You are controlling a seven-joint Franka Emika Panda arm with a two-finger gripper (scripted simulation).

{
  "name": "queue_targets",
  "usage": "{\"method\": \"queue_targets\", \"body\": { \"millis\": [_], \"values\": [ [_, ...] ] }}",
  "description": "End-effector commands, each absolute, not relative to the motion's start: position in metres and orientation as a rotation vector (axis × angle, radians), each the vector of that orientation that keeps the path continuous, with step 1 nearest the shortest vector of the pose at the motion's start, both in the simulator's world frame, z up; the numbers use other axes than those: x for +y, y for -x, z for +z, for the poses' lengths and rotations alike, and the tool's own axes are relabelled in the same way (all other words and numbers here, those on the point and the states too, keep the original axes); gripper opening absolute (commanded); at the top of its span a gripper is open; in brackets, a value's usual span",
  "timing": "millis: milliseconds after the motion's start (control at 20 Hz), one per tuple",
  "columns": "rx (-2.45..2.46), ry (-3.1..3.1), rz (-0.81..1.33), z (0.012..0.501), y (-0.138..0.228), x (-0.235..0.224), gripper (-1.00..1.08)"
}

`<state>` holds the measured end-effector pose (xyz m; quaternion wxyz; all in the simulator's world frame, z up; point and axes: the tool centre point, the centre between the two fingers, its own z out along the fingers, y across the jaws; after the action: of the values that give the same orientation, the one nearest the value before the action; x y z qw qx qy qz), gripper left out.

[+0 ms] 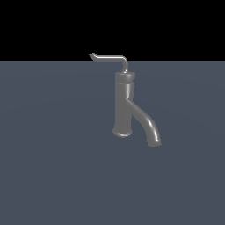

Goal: Turn on the faucet by rotating a designated handle.

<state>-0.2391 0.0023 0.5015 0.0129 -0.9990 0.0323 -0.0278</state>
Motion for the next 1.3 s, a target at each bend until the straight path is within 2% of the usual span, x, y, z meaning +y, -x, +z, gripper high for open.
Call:
{"method": "queue_targets", "body": {
  "millis": [0,650,1250],
  "values": [
    [0.101,3.113,-0.087,0.501,0.239,0.002,-1.00],
    [0.247,3.106,-0.081,0.486,0.225,0.018,-1.00],
    [0.620,3.056,-0.064,0.448,0.181,0.050,-1.00]
  ]
}}
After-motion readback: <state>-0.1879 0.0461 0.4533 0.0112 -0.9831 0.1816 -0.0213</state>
